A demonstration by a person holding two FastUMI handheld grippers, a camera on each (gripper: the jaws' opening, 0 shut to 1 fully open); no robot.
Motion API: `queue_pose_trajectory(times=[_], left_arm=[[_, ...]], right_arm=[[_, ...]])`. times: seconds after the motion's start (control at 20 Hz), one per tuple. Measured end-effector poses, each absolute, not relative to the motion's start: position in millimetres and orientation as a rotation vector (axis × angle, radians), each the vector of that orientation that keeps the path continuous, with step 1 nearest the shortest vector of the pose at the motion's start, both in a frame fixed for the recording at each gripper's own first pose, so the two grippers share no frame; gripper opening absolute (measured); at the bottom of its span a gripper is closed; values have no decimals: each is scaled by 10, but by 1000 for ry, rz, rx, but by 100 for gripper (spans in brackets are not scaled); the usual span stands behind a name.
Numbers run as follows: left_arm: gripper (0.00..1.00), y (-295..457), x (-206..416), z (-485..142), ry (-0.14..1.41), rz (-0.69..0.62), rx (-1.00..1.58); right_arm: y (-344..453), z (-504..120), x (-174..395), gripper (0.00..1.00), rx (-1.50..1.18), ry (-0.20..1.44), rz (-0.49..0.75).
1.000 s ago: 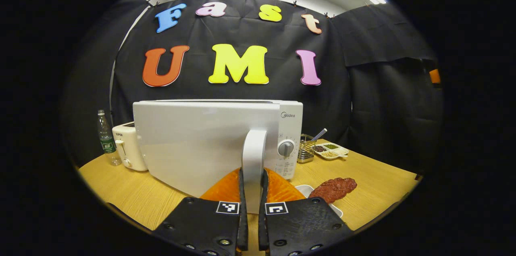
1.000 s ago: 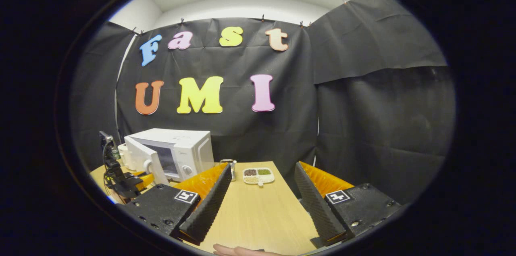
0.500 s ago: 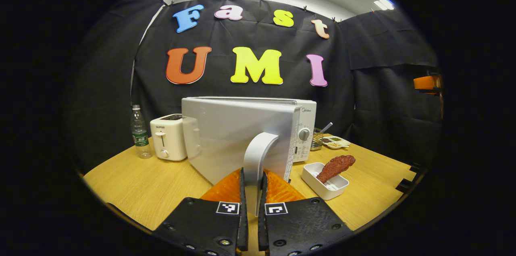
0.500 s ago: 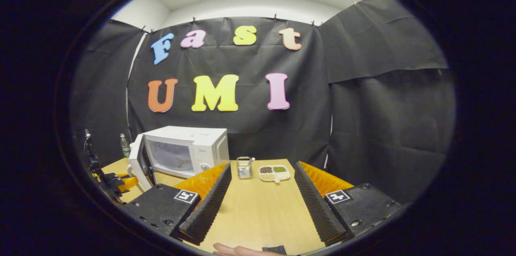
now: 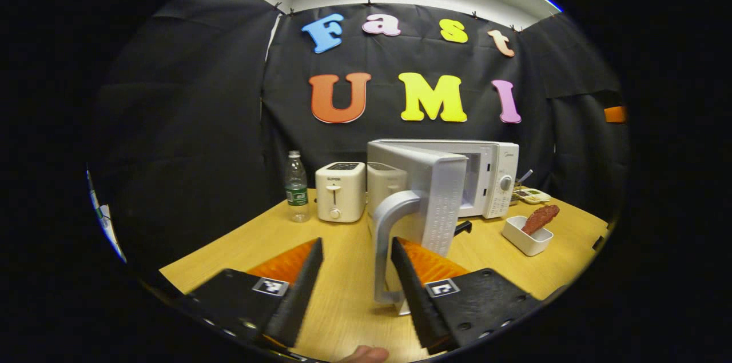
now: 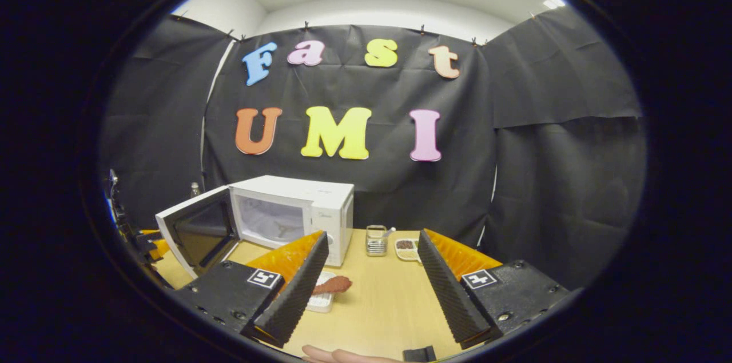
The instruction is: Open the microwave oven with the left hand, put the food in, and close the microwave oven.
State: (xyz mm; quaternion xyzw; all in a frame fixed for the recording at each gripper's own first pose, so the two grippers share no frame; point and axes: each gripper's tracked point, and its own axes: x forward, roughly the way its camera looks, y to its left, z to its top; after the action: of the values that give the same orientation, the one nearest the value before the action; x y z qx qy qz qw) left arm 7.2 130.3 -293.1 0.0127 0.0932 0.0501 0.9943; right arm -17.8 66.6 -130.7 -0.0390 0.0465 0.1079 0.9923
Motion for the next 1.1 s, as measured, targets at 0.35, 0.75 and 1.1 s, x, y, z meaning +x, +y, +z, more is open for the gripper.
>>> queue_pose_trajectory(times=[0.35, 0.75, 1.1], left_arm=[[94, 1638, -359, -2508, 148, 183, 57], [94, 1419, -524, -1949, 107, 213, 19], [94, 941, -382, -1369, 42, 184, -5]], right_arm=[[1078, -1478, 103, 100, -109, 142, 295], [1037, -1773, 698, 100, -125, 243, 321], [1081, -2428, 1105, 100, -114, 458, 448]])
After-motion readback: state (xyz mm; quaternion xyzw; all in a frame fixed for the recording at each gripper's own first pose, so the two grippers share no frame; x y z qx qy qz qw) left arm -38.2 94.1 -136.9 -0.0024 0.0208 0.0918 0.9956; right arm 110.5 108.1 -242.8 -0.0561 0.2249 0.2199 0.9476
